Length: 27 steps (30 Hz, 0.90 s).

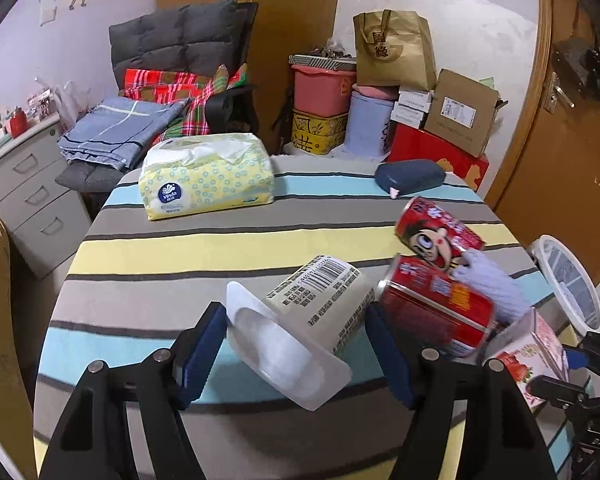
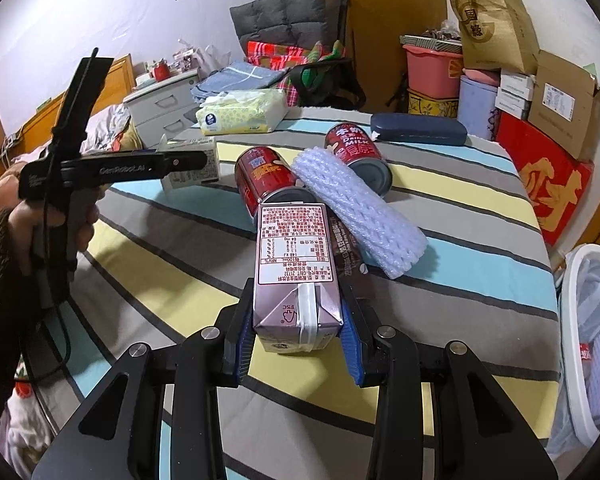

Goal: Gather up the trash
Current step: 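Carry the white cup and drink carton with both grippers over the bin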

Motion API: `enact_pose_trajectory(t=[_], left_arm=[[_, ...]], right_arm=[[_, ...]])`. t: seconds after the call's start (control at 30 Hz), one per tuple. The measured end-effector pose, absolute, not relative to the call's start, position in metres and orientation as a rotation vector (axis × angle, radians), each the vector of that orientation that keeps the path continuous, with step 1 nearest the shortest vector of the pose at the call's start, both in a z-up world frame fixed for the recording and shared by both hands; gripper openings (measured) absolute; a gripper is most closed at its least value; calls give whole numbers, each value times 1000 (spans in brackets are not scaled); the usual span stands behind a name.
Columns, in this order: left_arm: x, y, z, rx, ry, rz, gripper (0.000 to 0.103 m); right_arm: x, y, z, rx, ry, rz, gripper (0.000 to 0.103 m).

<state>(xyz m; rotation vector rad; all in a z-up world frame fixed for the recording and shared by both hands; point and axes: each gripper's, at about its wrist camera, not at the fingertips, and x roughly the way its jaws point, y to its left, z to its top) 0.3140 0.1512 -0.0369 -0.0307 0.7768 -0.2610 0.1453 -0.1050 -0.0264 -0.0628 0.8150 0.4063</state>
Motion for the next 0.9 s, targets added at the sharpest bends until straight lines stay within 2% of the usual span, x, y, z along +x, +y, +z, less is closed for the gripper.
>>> enact_pose_trajectory(t=[0.53,0.9], left_arm=[[247,107,11,-43,714,-285,71],[221,41,33,-12,694,-362,71]], right_arm=[[131,-143,-9,16,763,342,38],[120,-186,7,60,710,261,38]])
